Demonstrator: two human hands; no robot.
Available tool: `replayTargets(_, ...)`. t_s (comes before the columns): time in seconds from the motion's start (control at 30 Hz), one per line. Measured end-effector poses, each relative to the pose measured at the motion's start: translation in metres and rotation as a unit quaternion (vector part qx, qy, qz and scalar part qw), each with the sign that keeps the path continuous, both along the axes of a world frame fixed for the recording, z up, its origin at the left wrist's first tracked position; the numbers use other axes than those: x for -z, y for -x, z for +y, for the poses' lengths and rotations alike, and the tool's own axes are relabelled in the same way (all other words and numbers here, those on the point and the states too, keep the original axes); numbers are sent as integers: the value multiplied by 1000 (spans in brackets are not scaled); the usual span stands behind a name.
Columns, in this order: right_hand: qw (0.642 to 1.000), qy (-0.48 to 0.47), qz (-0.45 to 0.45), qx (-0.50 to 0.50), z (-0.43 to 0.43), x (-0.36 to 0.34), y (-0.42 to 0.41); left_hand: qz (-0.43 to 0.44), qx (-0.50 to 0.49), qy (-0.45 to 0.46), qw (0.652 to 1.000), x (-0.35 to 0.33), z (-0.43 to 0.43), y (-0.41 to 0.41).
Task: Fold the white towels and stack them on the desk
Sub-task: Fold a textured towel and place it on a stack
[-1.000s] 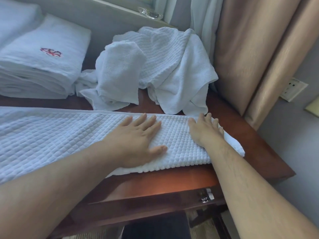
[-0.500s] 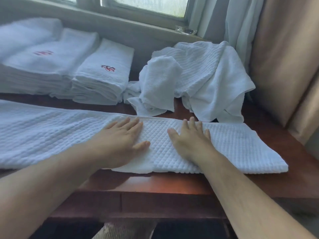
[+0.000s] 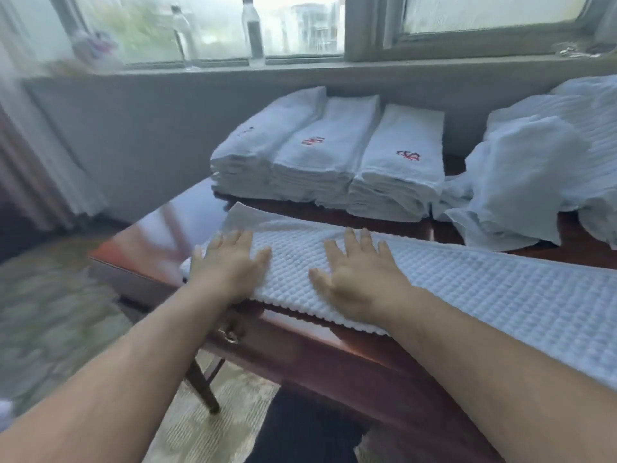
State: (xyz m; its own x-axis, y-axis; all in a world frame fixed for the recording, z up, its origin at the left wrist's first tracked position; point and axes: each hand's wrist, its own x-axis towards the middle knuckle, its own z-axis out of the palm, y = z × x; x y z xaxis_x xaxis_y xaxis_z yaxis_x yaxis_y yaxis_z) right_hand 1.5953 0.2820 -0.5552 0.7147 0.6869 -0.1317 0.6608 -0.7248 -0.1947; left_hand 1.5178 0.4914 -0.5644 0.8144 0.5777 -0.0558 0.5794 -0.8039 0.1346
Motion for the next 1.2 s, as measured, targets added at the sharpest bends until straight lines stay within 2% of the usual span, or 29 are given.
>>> replayTargets(0.1,1000,-13,1,-25,7,-1,-7,10,-71,29,997,-2,14,-2)
replayTargets(0.23,999,-26,-18,-39,4,4,-11,-29,-119,51,991,-8,17,-17)
replayTargets(0.37,999,-37,-18,-32,2,7,-10,-46,-115,50,991,-22,28,-24)
replayTargets(0.47,999,-41,-20,-29,2,7,-10,-57,-84,110,989,-33,43,-23)
replayTargets(0.57,998,-43,-22,-29,3,7,-9,-60,-102,158,980,-39,51,-18)
replayTargets(0.7,998,-51,-18,-28,1,8,-10,7,-138,110,984,-48,54,-17)
replayTargets(0.77,998,-55,-19,-27,0,8,-10,39,-136,119,983,-50,55,-11)
replayTargets(0.9,998,-52,-18,-26,0,7,-9,77,-65,95,990,-48,56,2)
replayTargets(0.97,998,-52,-17,-24,0,6,-8,47,-39,124,990,-49,56,4)
replayTargets(1.1,998,-53,-16,-25,1,6,-8,-28,-32,259,965,-58,56,6)
replayTargets(1.2,998,-53,-13,-22,0,6,-8,-64,-39,287,955,-65,53,3)
